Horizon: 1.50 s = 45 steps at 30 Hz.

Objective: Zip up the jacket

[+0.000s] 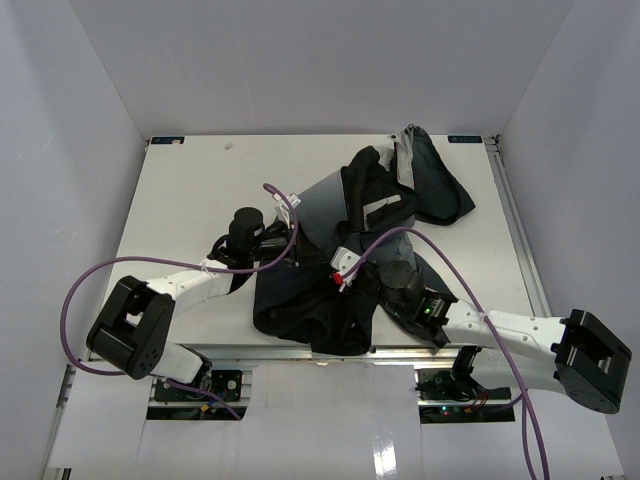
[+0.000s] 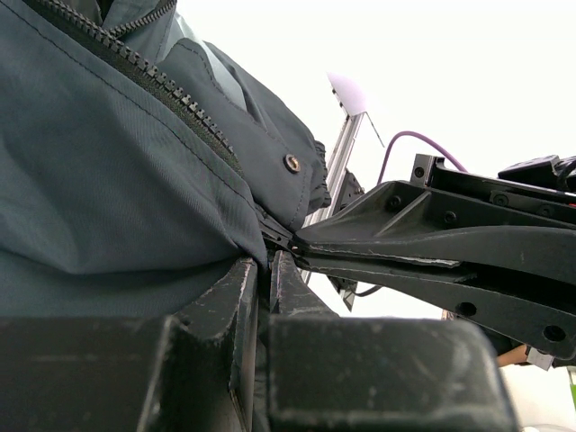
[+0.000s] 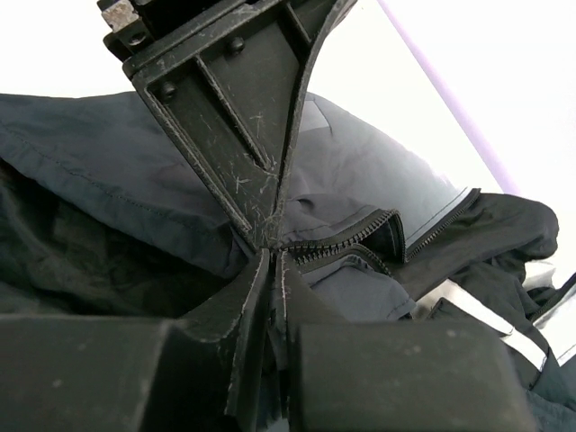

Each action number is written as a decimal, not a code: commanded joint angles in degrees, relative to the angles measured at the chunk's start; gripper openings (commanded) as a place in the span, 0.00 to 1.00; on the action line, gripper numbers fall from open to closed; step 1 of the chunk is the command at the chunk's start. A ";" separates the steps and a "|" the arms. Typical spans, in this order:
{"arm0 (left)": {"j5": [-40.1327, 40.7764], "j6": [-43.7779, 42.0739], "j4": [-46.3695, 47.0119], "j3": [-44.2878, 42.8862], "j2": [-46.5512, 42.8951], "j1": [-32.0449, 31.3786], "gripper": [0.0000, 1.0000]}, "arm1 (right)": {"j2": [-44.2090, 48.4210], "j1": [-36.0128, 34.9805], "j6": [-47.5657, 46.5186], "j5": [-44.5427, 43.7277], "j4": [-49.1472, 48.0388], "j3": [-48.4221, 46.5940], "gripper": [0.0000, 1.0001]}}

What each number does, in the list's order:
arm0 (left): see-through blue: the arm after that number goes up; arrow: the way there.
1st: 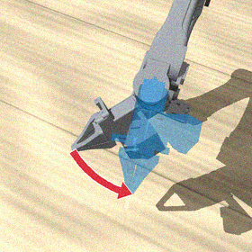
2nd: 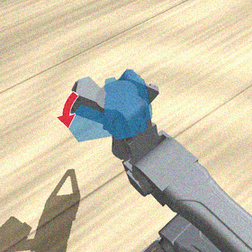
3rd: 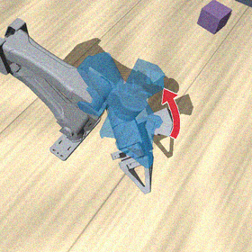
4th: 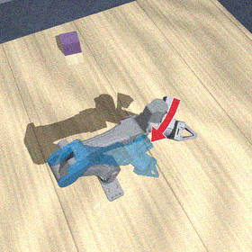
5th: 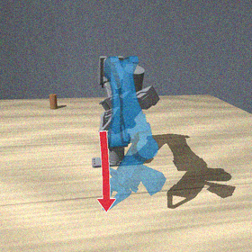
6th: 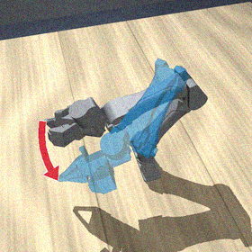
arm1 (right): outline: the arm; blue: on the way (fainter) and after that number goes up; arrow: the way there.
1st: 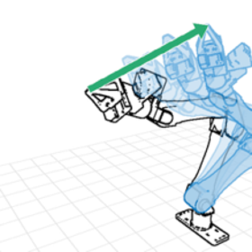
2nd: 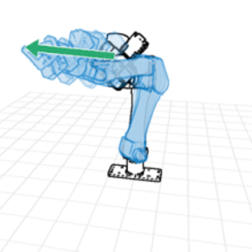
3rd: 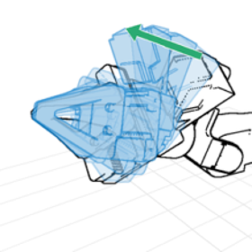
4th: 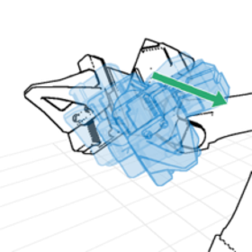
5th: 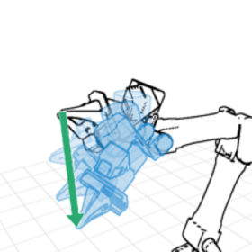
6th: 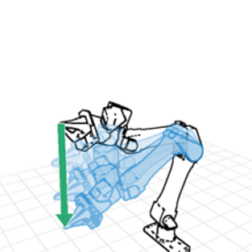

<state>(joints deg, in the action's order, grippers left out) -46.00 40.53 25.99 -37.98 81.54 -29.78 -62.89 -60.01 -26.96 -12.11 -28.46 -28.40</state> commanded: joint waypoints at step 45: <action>-6.49 -0.32 0.47 0.20 -2.81 -0.89 0.00 | -3.15 2.30 3.27 -12.35 -2.66 -6.38 0.08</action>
<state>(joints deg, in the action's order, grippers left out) -43.94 40.29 27.28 -37.98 81.53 -29.19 -66.32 -59.64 -23.21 -15.86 -28.01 -31.78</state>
